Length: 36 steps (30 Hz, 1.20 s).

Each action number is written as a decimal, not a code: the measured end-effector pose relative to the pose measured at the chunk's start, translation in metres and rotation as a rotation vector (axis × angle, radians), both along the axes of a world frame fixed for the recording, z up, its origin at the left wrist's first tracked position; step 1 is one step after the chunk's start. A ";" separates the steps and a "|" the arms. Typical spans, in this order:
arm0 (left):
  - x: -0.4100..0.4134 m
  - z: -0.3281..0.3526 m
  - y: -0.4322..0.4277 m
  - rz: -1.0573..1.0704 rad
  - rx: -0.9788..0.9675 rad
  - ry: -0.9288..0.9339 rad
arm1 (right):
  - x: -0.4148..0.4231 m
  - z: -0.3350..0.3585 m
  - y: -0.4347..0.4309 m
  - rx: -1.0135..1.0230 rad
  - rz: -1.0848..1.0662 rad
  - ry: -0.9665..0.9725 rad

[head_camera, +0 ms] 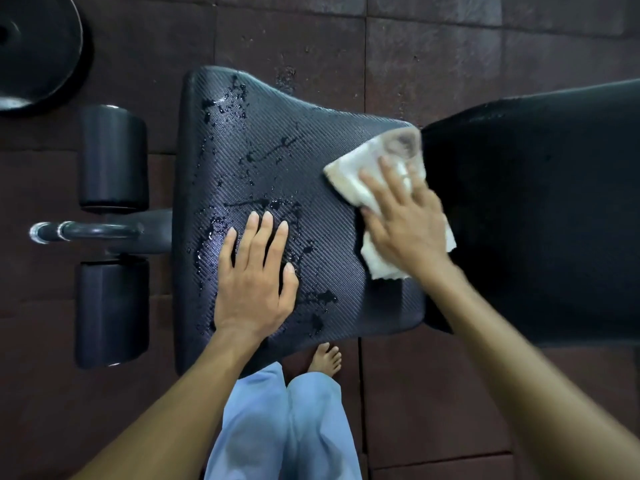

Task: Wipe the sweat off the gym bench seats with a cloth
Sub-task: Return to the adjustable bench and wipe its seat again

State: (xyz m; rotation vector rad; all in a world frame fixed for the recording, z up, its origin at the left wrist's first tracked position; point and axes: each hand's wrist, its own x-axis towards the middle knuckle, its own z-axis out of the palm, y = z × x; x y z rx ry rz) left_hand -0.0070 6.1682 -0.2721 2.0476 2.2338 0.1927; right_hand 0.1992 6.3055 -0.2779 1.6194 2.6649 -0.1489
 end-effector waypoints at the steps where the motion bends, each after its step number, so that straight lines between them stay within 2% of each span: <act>1: 0.000 0.000 0.000 0.000 -0.002 0.000 | 0.004 0.000 0.015 -0.004 -0.055 -0.006; 4: 0.000 -0.001 0.001 -0.008 -0.003 0.017 | -0.017 0.004 0.072 -0.178 -0.399 0.078; 6: -0.001 -0.001 0.000 -0.011 -0.007 0.025 | -0.053 0.009 0.092 -0.194 -0.504 0.117; 10: 0.000 -0.001 0.001 -0.012 0.006 0.037 | -0.111 0.013 0.055 -0.167 -0.182 0.061; 13: 0.000 -0.001 0.001 -0.007 0.019 0.026 | -0.082 0.008 0.007 -0.093 0.057 0.051; 15: -0.001 -0.001 0.001 -0.011 0.022 0.025 | -0.041 0.001 -0.007 -0.045 0.126 0.060; 19: -0.002 -0.003 0.000 -0.013 0.019 0.029 | -0.001 -0.004 0.023 0.008 0.033 0.043; 22: -0.001 -0.004 0.000 -0.016 0.007 0.038 | -0.038 0.000 0.066 -0.127 -0.225 0.059; 24: -0.001 -0.004 0.000 -0.020 -0.009 0.046 | -0.075 0.004 0.079 -0.177 -0.321 0.059; 28: 0.000 -0.002 0.001 -0.020 -0.029 0.057 | -0.112 0.008 0.041 -0.161 -0.133 0.037; 33: -0.001 -0.003 0.001 -0.021 -0.041 0.020 | -0.069 -0.003 -0.001 -0.100 0.028 0.063; 36: -0.003 -0.004 0.000 -0.018 -0.046 0.007 | -0.043 -0.005 0.009 -0.100 0.005 0.031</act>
